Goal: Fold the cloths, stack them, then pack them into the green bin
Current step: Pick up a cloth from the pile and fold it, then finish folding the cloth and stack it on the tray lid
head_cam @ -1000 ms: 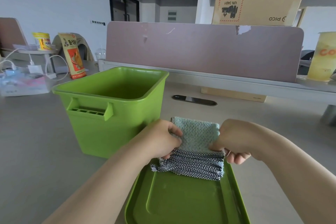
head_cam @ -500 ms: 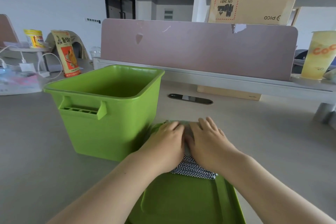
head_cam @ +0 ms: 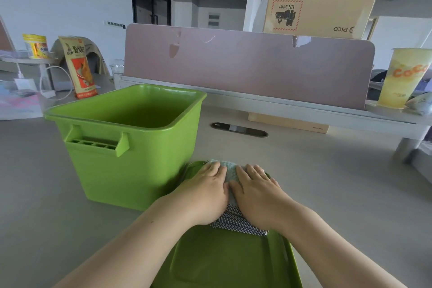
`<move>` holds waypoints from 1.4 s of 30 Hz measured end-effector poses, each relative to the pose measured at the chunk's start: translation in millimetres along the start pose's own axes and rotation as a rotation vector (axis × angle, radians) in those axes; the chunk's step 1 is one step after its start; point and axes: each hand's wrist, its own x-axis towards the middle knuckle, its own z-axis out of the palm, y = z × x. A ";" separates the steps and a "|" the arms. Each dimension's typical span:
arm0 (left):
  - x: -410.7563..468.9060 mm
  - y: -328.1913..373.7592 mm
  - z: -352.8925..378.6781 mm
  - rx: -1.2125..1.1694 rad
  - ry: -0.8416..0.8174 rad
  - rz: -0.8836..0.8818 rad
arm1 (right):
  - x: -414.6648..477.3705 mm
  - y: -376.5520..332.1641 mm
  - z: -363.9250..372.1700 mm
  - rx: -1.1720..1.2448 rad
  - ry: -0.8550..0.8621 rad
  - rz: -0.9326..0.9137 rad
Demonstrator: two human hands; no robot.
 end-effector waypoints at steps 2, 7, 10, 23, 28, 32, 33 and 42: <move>-0.1 0.8 0.2 0.005 -0.024 -0.006 | 0.7 -0.2 1.9 0.000 -0.009 0.011; -1.1 1.1 -0.3 -0.020 -0.018 -0.008 | -13.5 -7.6 -2.1 0.131 0.137 0.026; -4.4 4.2 -4.1 -0.022 -0.008 -0.014 | -38.5 -13.6 -13.1 0.285 0.335 0.048; -12.1 164.6 11.8 0.000 0.159 0.294 | -143.5 82.1 -16.3 0.202 0.576 0.313; -2.4 256.9 66.1 -0.009 -0.007 0.411 | -219.0 158.2 -25.8 0.126 0.801 0.701; 8.7 321.4 101.0 -0.112 -0.118 0.380 | -281.6 205.1 -28.7 0.070 0.771 0.978; 13.3 332.6 108.4 -0.073 -0.112 0.368 | -292.6 212.7 -25.8 0.060 0.696 1.054; 28.7 346.7 123.7 -0.266 0.062 0.433 | -285.6 231.9 -9.3 0.067 0.467 0.996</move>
